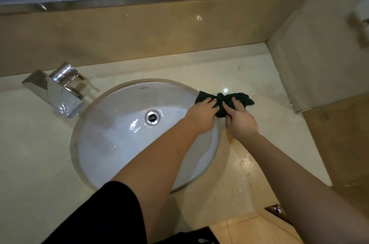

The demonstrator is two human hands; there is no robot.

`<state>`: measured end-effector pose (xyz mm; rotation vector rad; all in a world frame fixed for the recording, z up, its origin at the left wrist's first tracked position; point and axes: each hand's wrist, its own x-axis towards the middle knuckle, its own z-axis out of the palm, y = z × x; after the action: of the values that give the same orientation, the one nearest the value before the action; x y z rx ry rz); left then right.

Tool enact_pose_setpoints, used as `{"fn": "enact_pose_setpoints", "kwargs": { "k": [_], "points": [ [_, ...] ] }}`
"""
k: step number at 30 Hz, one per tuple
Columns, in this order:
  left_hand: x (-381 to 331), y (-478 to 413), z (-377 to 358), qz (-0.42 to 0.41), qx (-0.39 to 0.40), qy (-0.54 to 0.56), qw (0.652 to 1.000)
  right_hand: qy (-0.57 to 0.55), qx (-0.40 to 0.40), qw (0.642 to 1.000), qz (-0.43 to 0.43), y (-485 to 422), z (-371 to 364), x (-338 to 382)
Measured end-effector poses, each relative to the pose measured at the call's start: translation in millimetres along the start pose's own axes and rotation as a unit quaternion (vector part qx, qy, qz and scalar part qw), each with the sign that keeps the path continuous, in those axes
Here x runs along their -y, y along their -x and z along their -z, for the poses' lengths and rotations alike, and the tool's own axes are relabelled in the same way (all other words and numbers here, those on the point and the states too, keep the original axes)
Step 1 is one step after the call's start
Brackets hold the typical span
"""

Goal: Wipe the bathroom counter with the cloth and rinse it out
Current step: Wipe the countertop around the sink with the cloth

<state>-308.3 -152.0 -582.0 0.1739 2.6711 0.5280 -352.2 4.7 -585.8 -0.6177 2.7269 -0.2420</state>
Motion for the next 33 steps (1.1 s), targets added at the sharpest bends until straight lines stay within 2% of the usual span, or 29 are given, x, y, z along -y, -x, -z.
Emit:
{"fn": "enact_pose_setpoints", "kwargs": {
  "k": [5,15,21,25,33],
  "points": [
    [-55.3,27.3,-29.1,-0.024,0.018,-0.053,0.998,-0.013,0.01,1.0,-0.013,56.4,-10.5,-26.5],
    [-116.5,102.7,-94.7,-0.011,-0.016,-0.022,1.0,0.006,0.001,1.0,-0.024,160.9,-39.9,-41.1],
    [-128.2,138.4,-120.8,0.025,-0.017,-0.007,1.0,0.118,0.023,0.992,-0.043,196.9,-48.5,-32.4],
    [-126.0,161.7,-131.6,0.035,-0.013,-0.013,0.999,0.126,0.044,0.988,-0.074,218.3,-58.0,-12.6],
    [-88.5,220.8,-135.1,0.037,0.002,-0.001,0.999,0.149,0.079,0.983,-0.078,248.9,-72.7,50.6]
  ]
}}
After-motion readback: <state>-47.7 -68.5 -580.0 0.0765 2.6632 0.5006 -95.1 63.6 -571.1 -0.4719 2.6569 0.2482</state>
